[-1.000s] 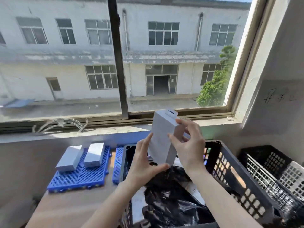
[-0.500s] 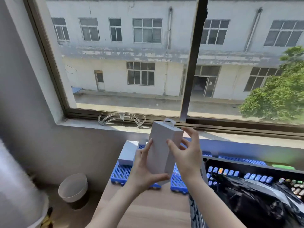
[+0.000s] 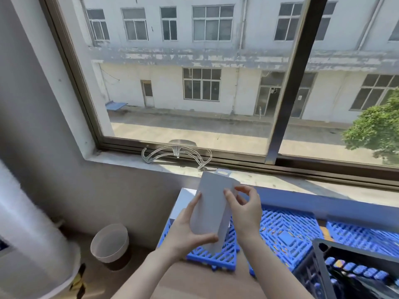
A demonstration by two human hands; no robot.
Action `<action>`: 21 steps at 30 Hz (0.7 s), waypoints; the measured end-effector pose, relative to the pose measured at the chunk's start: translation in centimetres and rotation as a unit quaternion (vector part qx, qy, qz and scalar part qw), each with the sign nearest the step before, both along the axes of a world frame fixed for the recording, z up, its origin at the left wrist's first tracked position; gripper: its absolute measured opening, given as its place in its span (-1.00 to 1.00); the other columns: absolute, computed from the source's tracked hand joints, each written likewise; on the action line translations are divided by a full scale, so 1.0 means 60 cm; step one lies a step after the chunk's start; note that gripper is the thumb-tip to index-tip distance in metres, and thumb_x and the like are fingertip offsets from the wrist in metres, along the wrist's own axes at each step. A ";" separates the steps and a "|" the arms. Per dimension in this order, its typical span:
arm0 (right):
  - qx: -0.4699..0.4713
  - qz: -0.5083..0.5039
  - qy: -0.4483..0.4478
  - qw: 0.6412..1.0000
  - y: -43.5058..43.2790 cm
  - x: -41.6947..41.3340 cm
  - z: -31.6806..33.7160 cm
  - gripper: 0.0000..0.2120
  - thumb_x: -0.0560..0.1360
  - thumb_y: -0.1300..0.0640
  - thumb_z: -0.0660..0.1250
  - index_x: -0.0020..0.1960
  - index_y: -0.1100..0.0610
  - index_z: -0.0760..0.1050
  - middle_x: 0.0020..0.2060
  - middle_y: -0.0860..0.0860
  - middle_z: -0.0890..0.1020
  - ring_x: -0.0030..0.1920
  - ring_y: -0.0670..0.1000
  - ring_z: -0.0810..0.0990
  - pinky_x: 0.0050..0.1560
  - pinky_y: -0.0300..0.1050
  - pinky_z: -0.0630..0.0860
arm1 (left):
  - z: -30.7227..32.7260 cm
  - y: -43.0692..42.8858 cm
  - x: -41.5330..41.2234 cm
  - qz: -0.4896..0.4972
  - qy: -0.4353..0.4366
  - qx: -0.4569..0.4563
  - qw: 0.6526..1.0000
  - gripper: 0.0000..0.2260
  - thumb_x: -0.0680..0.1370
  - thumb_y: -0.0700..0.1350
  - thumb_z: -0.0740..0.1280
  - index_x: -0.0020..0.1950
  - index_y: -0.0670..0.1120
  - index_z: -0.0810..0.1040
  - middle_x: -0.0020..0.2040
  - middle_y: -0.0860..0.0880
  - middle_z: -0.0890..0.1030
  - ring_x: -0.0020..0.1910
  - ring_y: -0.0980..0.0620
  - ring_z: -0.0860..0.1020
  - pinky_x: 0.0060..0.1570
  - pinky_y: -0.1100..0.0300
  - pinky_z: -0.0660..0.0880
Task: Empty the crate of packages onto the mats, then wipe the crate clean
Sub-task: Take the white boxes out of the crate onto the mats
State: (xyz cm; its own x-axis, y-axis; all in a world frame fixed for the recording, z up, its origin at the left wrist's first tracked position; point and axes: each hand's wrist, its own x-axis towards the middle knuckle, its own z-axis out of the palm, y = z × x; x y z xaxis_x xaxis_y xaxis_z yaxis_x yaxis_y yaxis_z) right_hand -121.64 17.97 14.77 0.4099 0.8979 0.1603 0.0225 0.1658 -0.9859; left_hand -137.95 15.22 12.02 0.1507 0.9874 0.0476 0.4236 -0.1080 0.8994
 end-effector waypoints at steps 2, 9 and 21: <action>-0.015 0.032 0.004 0.999 0.029 -0.004 -0.017 -0.71 0.40 0.15 0.50 0.02 -0.05 0.47 0.13 0.03 0.54 0.06 -0.06 0.61 0.04 -0.10 0.57 | -0.010 0.028 -0.003 0.013 0.000 -0.013 1.000 -0.04 0.20 0.12 0.59 0.42 0.49 0.10 0.34 0.22 0.37 0.30 0.27 0.37 0.25 0.21 0.44; -0.115 0.183 -0.063 0.974 0.078 -0.033 -0.125 -0.15 0.25 0.09 0.34 0.46 -0.33 0.13 0.40 -0.32 0.30 0.35 -0.07 0.40 0.25 0.10 0.49 | -0.072 0.098 -0.007 0.076 -0.015 -0.065 0.995 -0.03 0.25 0.17 0.61 0.48 0.38 0.08 0.21 0.17 0.38 0.17 0.38 0.37 -0.16 0.55 0.41; -0.227 0.139 -0.042 0.963 0.185 -0.054 -0.258 -0.32 0.47 0.30 0.34 0.43 -0.21 0.22 0.26 -0.13 0.46 0.25 -0.08 0.48 0.05 -0.17 0.55 | -0.209 0.205 -0.055 -0.017 0.052 -0.169 0.984 0.04 0.15 0.12 0.60 0.49 0.38 0.07 0.27 0.24 0.36 0.26 0.20 0.42 0.18 0.16 0.52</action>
State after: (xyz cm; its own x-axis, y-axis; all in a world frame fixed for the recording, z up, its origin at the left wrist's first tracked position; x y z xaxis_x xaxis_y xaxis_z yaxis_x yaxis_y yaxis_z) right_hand -124.89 29.07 -0.69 0.1456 0.9568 -0.2515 0.1229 -0.2698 -0.9550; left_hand -141.24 27.55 -0.53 0.1700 0.9384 -0.3007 0.5172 0.1748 0.8378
